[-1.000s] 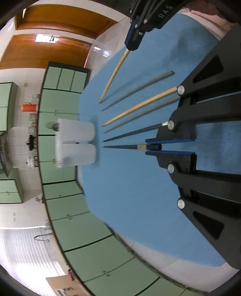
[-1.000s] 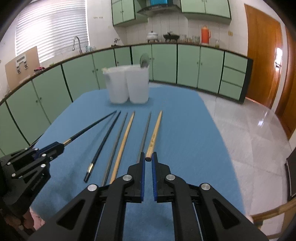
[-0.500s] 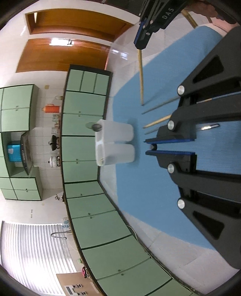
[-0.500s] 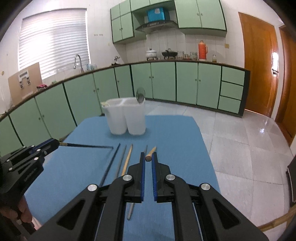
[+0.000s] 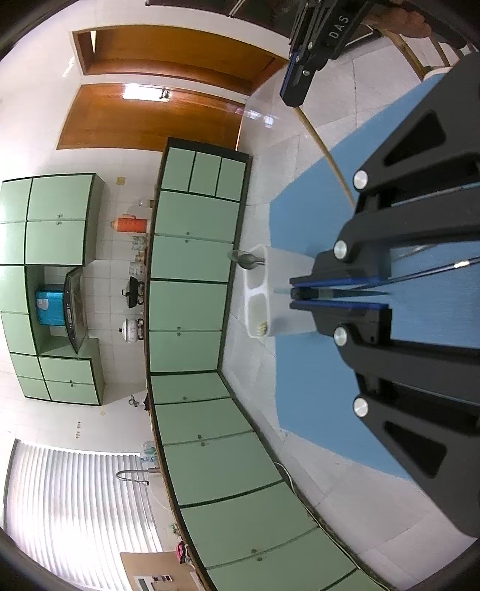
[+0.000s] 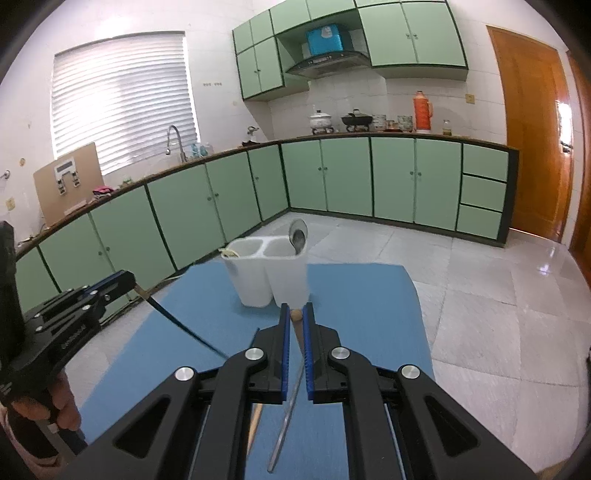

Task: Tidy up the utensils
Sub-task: 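Lift both chopsticks and carry them toward the white holder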

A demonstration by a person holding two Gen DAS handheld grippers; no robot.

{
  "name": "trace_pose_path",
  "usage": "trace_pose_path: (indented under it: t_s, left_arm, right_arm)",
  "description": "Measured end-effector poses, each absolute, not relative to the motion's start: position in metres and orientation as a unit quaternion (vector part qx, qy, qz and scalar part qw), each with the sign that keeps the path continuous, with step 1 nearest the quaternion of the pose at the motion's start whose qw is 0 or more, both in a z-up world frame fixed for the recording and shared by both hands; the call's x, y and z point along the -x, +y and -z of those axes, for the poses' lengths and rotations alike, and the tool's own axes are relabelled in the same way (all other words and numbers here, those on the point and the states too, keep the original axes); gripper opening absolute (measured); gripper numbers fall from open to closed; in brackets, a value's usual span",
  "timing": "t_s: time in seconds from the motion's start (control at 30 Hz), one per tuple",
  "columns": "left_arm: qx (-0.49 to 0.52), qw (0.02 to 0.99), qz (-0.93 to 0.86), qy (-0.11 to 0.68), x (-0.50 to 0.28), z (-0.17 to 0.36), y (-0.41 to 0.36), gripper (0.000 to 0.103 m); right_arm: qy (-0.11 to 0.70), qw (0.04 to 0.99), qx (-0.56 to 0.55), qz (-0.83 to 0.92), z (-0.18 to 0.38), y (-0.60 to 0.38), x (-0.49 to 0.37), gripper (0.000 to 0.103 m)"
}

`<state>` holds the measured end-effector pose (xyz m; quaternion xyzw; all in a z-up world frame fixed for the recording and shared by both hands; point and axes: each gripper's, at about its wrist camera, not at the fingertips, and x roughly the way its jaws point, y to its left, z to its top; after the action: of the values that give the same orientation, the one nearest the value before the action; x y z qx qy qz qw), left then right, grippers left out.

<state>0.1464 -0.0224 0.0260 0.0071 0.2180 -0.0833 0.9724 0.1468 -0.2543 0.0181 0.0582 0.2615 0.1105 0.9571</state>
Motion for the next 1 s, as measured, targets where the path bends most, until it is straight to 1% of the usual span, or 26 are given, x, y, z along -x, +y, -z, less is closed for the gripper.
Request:
trace_pose_path:
  t_s: [0.27,0.47,0.73,1.0]
  left_arm:
    - [0.002,0.973,0.093,0.212,-0.164,-0.041,-0.018,0.006]
    - [0.016,0.968,0.099,0.228,-0.174,-0.034,-0.01,0.006]
    - [0.023,0.974,0.098,0.201,-0.177,-0.053,-0.001,0.006]
    - [0.023,0.983,0.091,0.16,-0.183,-0.084,0.005,0.006]
  right_arm:
    - [0.254,0.958,-0.043,-0.126,-0.037,-0.253,-0.163,0.007]
    - [0.256,0.957,-0.037,-0.131,-0.035,-0.253,-0.17,0.007]
    - [0.242,0.96,-0.031,-0.137,-0.047,-0.256,-0.177,0.007]
    - [0.204,0.966,-0.016,-0.155,-0.087,-0.248,-0.197,0.007]
